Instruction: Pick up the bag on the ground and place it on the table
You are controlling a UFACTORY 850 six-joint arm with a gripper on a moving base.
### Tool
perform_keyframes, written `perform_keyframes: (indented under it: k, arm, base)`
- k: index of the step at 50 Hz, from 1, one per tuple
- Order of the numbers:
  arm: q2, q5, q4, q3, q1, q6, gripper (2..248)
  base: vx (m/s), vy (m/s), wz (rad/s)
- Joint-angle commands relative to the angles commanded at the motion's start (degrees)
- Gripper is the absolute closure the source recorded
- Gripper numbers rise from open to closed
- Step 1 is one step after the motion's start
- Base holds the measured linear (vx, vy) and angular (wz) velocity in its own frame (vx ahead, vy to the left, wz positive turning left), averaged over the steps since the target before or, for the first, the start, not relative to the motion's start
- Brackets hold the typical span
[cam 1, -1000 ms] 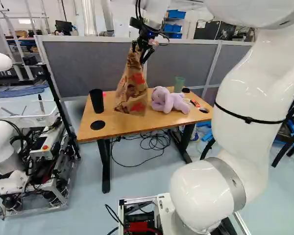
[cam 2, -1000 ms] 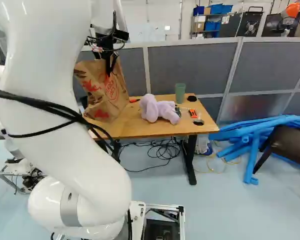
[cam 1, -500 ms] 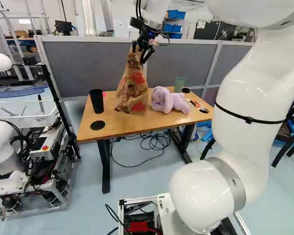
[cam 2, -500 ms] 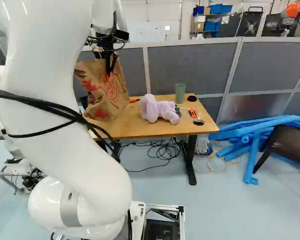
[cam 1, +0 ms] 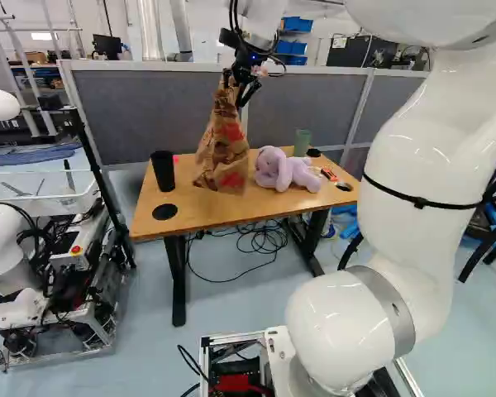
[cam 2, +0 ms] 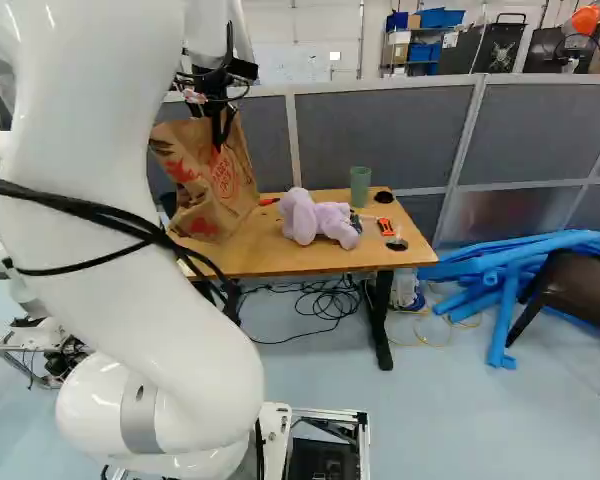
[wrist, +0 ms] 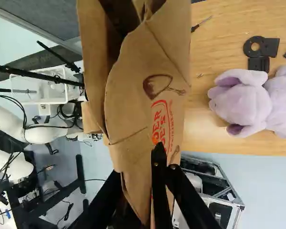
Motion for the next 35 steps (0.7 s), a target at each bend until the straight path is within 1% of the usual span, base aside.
perform_keyframes:
  k: [13,35]
  arm:
    - [-1.14,0.03,0.00,-1.09,-0.12,0.00,229]
    - [-5.60,0.23,0.00,-2.79,-0.39,0.00,229]
  base:
    - [0.000,0.000,0.000]
    - [0.000,0.000,0.000]
